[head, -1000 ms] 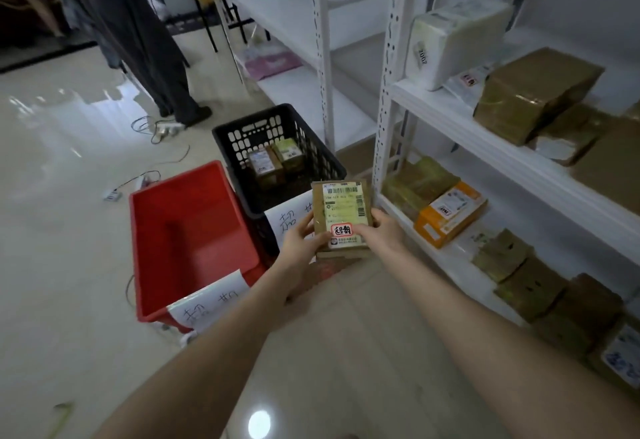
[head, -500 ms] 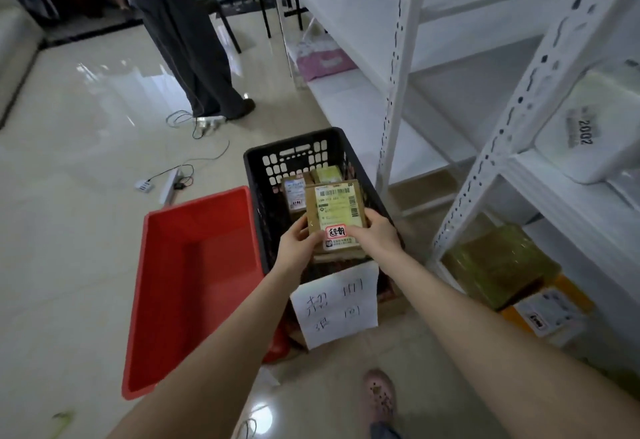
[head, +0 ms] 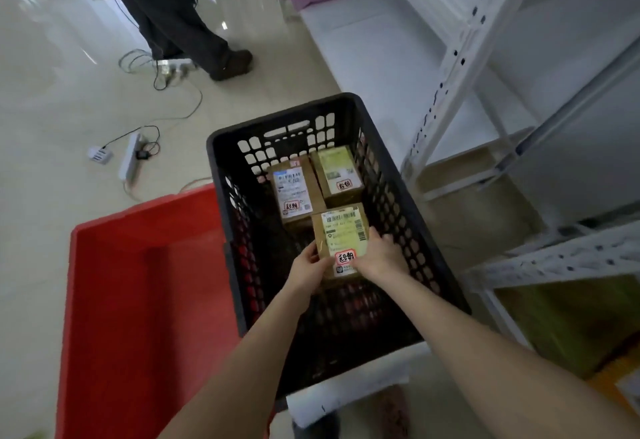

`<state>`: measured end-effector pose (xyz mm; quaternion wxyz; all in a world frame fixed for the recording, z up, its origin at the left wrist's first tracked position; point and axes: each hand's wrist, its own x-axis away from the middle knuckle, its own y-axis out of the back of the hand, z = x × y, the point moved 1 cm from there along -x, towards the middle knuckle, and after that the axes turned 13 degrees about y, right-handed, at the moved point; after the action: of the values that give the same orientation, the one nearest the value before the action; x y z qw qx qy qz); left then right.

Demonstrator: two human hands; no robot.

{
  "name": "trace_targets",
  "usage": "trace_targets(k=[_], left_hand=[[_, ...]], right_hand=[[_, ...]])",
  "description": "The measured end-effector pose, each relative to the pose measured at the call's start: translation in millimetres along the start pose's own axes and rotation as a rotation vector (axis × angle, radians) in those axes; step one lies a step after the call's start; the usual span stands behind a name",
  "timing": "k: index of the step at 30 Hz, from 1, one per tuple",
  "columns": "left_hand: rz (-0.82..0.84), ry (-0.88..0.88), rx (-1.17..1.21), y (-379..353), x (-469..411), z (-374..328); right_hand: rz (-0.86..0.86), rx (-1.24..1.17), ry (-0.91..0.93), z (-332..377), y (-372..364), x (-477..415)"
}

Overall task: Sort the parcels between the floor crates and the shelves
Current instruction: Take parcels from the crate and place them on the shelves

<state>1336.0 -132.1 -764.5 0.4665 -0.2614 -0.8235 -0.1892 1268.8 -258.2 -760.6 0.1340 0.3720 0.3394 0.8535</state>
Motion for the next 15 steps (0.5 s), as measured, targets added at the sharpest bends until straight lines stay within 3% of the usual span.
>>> trace_targets(k=[7,10,15], left_hand=[[0.150,0.112,0.055,-15.7,-86.6,3.3],[0.187,0.146,0.139,-22.8,-103.3,1.2],[0.246,0.133,0.127,-29.5,-114.9,-5.6]], right_hand=[[0.023,0.207,-0.012,-20.4,-42.3,-61.9],[0.090,0.312,-0.005,-27.2,-59.6,-69.9],[0.061,0.552,0.077,-28.9,-79.3,-73.7]])
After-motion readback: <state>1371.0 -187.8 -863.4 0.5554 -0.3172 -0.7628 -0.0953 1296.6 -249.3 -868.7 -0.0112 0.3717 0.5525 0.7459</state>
